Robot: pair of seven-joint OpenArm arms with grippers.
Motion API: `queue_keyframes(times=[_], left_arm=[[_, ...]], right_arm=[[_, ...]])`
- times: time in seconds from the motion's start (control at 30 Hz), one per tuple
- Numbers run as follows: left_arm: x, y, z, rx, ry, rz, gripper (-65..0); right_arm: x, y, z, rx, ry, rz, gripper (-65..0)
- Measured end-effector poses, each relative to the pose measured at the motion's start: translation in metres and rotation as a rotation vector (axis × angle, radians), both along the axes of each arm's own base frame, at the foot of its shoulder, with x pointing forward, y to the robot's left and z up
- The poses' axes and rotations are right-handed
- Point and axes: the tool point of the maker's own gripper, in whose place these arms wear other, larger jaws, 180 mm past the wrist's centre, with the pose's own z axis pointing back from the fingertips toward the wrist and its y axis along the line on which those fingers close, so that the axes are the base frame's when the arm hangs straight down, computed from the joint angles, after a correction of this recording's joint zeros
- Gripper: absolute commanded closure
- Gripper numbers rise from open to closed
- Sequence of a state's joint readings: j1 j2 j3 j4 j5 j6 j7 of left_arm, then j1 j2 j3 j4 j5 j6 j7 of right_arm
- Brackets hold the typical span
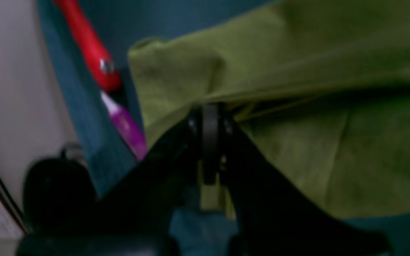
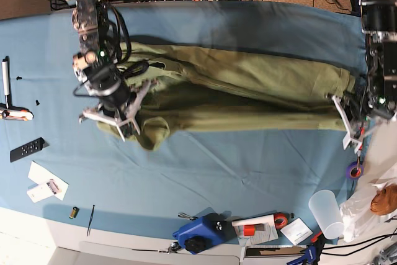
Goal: Layout the t-shirt on the table in an organized manner, then fold the t-shirt properly
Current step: 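Fold the shirt edge over with both grippers toward the strip's center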
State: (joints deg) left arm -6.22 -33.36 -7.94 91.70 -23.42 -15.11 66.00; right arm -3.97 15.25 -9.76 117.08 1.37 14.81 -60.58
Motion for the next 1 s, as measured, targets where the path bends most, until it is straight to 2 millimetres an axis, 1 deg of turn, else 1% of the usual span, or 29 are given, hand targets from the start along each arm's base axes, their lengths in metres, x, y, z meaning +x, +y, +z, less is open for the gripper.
queue_keyframes(times=[0.1,0.17,0.23,0.37,0.47,0.63,0.7,0.83,0.87,0.93,0.97,1.0], left_arm=[[-0.006,-0.002,0.003,0.007,-0.012,-0.011,0.0],[-0.011,-0.001,0.006,0.009,-0.022,-0.007,0.0],[-0.018,0.002,0.004,0.009,-0.018,0.003,0.0],[-0.037,0.009,-0.008,0.006,0.018,0.026,0.0],[-0.045,0.013,-0.013,-0.005,0.015,0.045,0.0],[-0.062,0.009,-0.026,-0.014,0.048,0.038,0.0],[-0.062,0.005,-0.029,-0.027,0.031,0.035,0.0],[-0.062,-0.002,-0.032,-0.048,0.018,0.038,0.0],[-0.062,-0.002,-0.033,-0.047,0.017,0.040,-4.0],[-0.062,-0.003,-0.033,-0.047,0.017,0.041,-17.6],[-0.062,-0.003,-0.033,-0.045,0.015,0.041,-22.8],[-0.062,-0.002,-0.033,-0.041,0.015,0.041,-25.5]], right_arm=[[-0.011,-0.007,-0.009,0.005,0.020,-0.018,0.0],[-0.016,-0.012,-0.013,0.006,0.032,-0.033,0.0],[-0.021,-0.016,-0.017,0.001,0.047,-0.046,0.0],[-0.033,-0.017,-0.028,0.001,0.086,-0.047,0.0],[-0.040,-0.016,-0.035,0.001,0.109,-0.047,0.0],[-0.053,-0.017,-0.045,-0.002,0.151,-0.050,0.0],[-0.055,-0.016,-0.046,0.003,0.155,-0.051,0.0],[-0.056,-0.007,-0.049,0.036,0.159,-0.060,0.0],[-0.057,-0.005,-0.050,0.043,0.163,-0.063,0.0],[-0.057,-0.003,-0.049,0.051,0.162,-0.063,0.0],[-0.057,-0.003,-0.049,0.050,0.162,-0.064,0.0],[-0.057,-0.003,-0.050,0.050,0.167,-0.062,-3.3]])
